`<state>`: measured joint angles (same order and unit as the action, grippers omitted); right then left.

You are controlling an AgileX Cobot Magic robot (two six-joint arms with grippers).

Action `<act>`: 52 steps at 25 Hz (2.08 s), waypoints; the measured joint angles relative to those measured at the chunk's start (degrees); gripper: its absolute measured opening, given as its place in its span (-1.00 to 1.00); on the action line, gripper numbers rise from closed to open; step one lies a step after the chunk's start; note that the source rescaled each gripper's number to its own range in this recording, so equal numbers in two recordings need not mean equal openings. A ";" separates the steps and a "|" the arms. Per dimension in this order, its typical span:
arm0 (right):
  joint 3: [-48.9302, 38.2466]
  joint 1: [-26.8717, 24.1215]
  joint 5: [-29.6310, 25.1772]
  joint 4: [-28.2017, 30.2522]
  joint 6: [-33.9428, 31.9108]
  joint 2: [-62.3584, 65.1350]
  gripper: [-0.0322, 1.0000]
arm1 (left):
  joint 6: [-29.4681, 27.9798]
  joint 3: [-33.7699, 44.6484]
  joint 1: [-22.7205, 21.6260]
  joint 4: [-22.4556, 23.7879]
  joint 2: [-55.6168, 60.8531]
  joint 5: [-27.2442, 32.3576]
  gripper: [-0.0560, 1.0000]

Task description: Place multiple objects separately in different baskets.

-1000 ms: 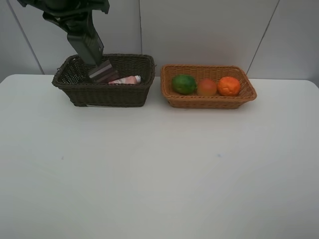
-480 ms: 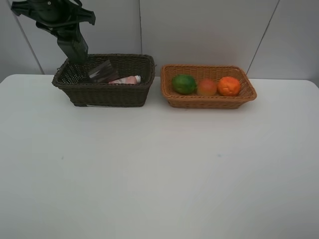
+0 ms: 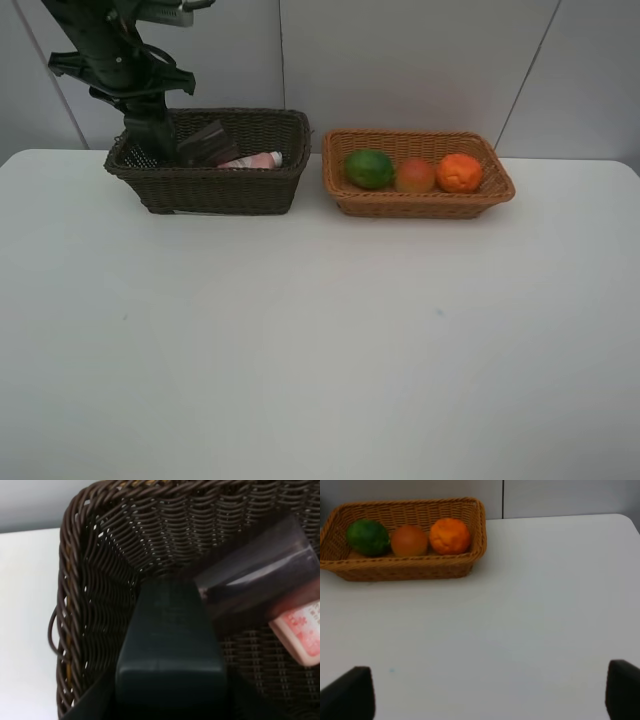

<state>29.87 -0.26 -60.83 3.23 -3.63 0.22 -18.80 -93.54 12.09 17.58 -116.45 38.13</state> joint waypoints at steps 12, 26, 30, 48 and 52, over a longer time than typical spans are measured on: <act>0.00 0.00 0.00 0.00 0.00 0.00 0.99 | 0.03 0.00 -0.57 0.06 -1.26 0.00 0.15; 0.00 0.00 0.00 0.00 0.00 0.00 0.99 | 2.74 -0.06 -0.57 -3.19 4.53 3.59 0.99; 0.00 0.00 0.00 0.00 0.00 0.00 0.99 | 8.52 0.77 -0.57 -7.22 10.63 8.24 0.99; 0.00 0.00 0.00 0.00 0.00 0.00 0.99 | 10.87 34.03 -0.57 -9.20 57.37 17.10 0.99; 0.00 0.00 0.00 0.00 0.00 0.00 0.99 | 10.91 37.55 -0.57 -10.81 65.70 22.33 0.99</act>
<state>29.87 -0.26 -60.83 3.23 -3.63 0.22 -7.89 -55.99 11.52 6.78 -50.75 60.46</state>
